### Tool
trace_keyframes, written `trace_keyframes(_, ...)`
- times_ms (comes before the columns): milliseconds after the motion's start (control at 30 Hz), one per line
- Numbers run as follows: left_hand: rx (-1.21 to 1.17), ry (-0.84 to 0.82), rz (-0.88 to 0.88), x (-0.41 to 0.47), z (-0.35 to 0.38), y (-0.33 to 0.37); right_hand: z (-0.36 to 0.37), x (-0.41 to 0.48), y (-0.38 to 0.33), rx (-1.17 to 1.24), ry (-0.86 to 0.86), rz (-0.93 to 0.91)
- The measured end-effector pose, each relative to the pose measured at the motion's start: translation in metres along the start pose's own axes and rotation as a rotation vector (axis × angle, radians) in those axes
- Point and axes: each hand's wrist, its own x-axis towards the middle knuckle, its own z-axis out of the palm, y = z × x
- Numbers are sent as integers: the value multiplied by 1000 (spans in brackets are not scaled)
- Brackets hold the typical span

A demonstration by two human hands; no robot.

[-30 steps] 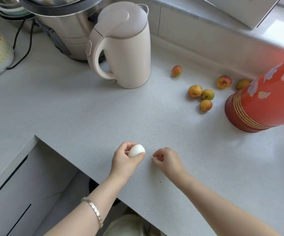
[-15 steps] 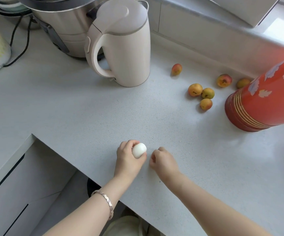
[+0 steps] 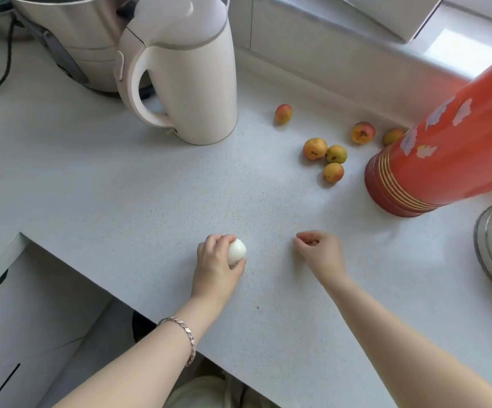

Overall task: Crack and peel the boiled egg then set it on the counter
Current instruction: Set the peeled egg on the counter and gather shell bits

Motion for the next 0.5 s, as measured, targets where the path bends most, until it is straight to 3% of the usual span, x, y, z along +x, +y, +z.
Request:
trace_keyframes(133,-1,-9,2,-4,-8,3,2,8,-5,-108,14,-45)
trace_keyframes(367,-38,108,70,-32,-30,-13,8,17,-15,-399,-121,-83)
trace_keyframes(500,27,6,96,-51,-25,-28,8,13,-18,-348,-162,-72)
